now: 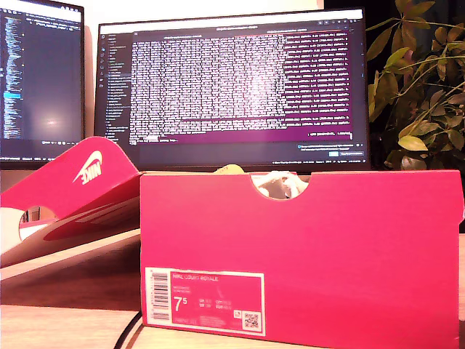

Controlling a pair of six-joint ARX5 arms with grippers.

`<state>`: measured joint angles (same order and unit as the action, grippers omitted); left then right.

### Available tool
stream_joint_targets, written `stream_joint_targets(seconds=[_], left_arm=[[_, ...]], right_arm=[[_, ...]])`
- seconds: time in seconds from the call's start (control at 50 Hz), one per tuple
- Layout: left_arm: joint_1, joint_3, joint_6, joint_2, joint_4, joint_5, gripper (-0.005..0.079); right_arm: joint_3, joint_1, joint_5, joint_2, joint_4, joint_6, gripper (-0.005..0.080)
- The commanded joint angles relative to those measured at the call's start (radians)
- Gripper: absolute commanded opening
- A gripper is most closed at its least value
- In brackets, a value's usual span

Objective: Close the red shoebox by pushing the lid with your left arm and holding the box in place with your right arm

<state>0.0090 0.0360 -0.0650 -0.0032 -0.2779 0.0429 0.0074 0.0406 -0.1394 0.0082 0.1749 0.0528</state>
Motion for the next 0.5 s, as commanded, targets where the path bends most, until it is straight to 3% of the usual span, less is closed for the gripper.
stream_joint_targets(seconds=[0.0,0.26,0.48], left_arm=[[-0.001,-0.026,0.001,-0.008,-0.014,-0.002,-0.0019],[-0.001,-0.026,-0.001,-0.008,-0.002,-0.013,-0.0019],[-0.001,-0.026,-0.187,-0.008,0.018,-0.060,-0.0019]], right_arm=[[-0.003,-0.002,-0.001,-0.006,-0.005,-0.003,-0.0012],[-0.003,-0.002,0.000,-0.006,-0.005,-0.006,-0.0012],[-0.003,-0.002,0.037,-0.006,-0.008,-0.227,-0.0012]])
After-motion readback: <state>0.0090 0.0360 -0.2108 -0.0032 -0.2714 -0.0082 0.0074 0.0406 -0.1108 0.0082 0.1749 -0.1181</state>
